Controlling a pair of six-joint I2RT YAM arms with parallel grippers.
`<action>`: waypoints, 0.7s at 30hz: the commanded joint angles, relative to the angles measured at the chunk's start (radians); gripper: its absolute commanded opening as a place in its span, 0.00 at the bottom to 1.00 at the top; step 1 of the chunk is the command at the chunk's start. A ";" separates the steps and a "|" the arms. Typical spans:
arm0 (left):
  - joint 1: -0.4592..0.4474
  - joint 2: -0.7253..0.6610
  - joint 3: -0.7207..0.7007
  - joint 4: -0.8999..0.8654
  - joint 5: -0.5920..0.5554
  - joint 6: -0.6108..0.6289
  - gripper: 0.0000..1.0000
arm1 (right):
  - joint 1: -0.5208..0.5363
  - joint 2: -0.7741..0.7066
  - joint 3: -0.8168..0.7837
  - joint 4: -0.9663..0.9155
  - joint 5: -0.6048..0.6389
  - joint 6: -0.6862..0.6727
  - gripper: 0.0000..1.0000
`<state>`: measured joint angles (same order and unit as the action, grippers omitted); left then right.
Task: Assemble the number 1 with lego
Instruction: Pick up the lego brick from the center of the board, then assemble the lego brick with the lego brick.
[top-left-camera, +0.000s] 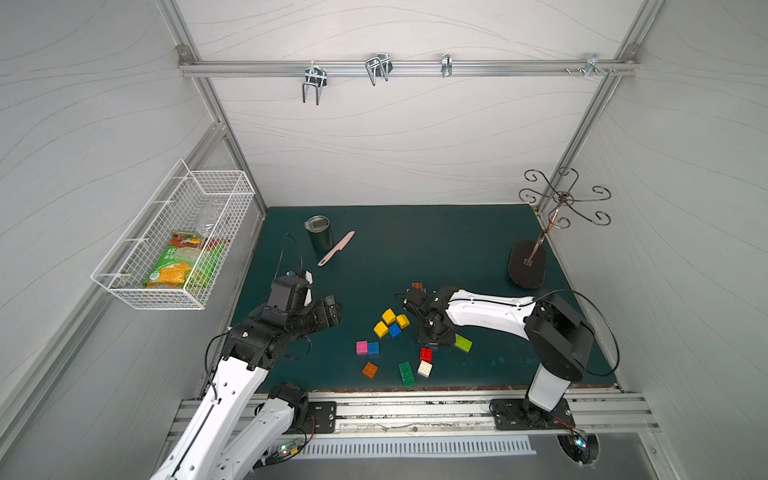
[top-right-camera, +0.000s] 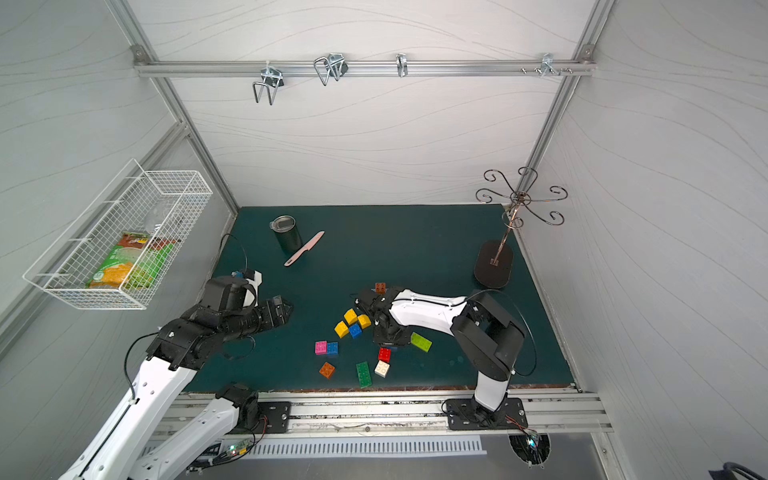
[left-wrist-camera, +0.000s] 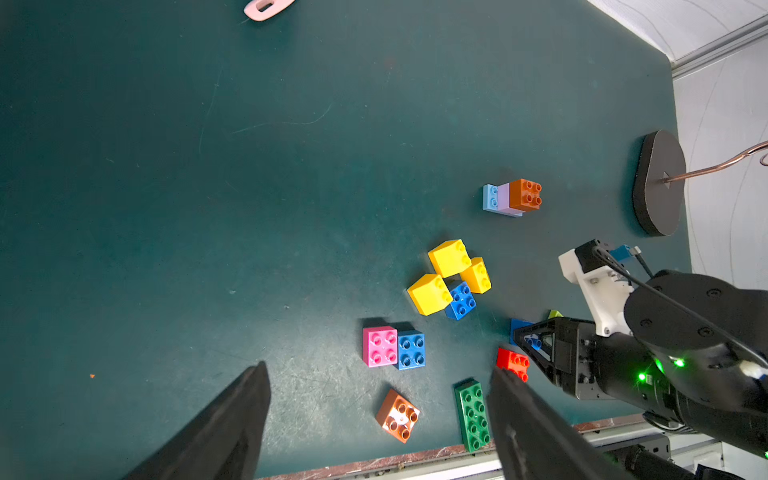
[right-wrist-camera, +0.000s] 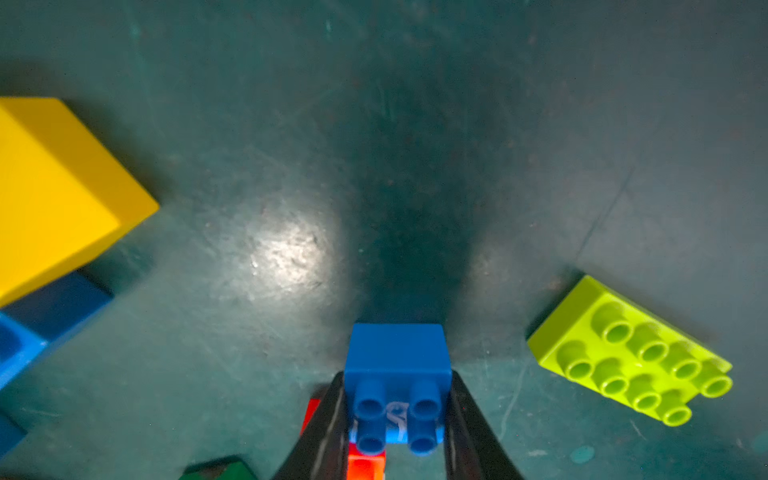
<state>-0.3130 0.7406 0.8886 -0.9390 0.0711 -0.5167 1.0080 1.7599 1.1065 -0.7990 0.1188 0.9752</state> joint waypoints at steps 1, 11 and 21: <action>-0.004 -0.014 0.013 0.016 0.001 0.001 0.87 | -0.014 -0.006 0.035 -0.060 0.024 -0.018 0.22; -0.004 -0.021 0.013 0.017 0.003 0.001 0.87 | -0.086 -0.008 0.229 -0.184 0.039 -0.136 0.18; -0.005 -0.024 0.012 0.020 0.006 0.003 0.87 | -0.200 0.174 0.567 -0.328 0.004 -0.304 0.17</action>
<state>-0.3134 0.7235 0.8883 -0.9386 0.0711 -0.5167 0.8261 1.8668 1.6066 -1.0218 0.1314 0.7471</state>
